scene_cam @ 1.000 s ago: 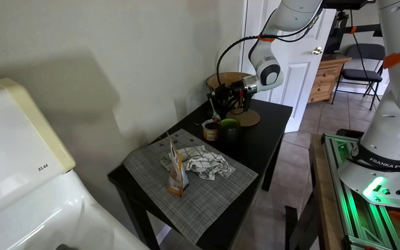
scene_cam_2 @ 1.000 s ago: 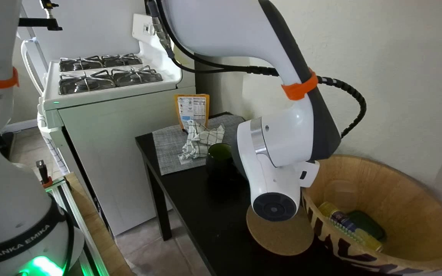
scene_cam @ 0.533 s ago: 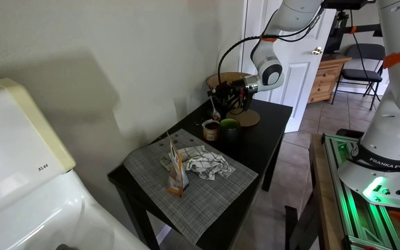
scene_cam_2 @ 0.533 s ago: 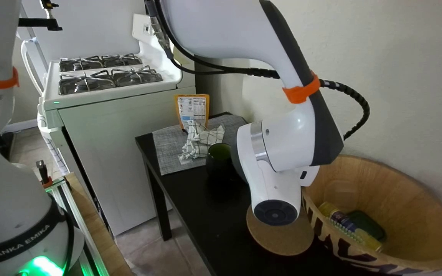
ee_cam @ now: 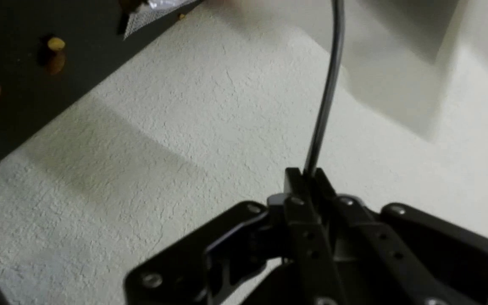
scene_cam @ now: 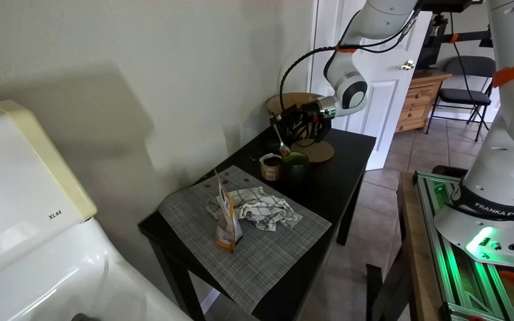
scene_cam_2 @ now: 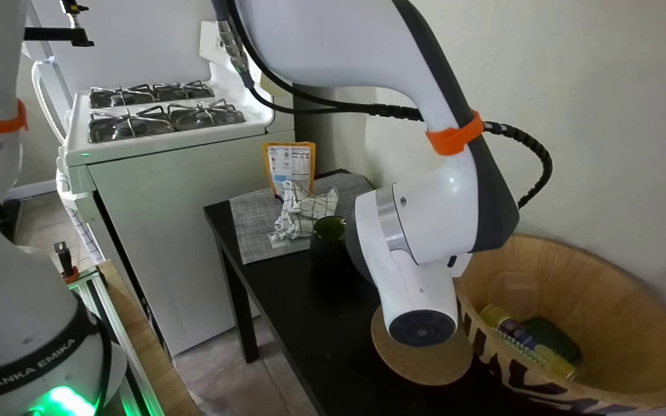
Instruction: Use the spoon to transfer a spoonful of contents from the can to the cup
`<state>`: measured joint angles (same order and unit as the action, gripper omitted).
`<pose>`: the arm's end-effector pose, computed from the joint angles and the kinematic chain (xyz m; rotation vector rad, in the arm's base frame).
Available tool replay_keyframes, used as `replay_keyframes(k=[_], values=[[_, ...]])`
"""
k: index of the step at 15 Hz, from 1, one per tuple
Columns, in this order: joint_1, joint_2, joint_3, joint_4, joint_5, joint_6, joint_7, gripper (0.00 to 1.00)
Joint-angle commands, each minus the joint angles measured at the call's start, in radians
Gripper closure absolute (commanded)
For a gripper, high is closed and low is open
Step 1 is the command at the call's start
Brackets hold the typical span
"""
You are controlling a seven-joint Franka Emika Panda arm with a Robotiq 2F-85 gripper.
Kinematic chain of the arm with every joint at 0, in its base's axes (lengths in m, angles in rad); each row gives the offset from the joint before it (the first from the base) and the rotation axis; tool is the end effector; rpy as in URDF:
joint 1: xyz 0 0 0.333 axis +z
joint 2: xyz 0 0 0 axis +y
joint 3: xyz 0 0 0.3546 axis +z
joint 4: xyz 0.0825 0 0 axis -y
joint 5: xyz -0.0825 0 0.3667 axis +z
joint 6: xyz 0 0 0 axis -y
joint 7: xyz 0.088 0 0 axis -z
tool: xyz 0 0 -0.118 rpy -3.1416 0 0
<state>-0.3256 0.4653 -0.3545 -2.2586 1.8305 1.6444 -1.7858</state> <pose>0.4750 -0.2411 0.2321 -1.8145 0.2086 -1.1743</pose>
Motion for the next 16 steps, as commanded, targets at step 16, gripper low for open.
replay_keyframes(k=[16], values=[[0.013,-0.123,-0.013,-0.107,-0.228,-0.032,-0.481,0.98]])
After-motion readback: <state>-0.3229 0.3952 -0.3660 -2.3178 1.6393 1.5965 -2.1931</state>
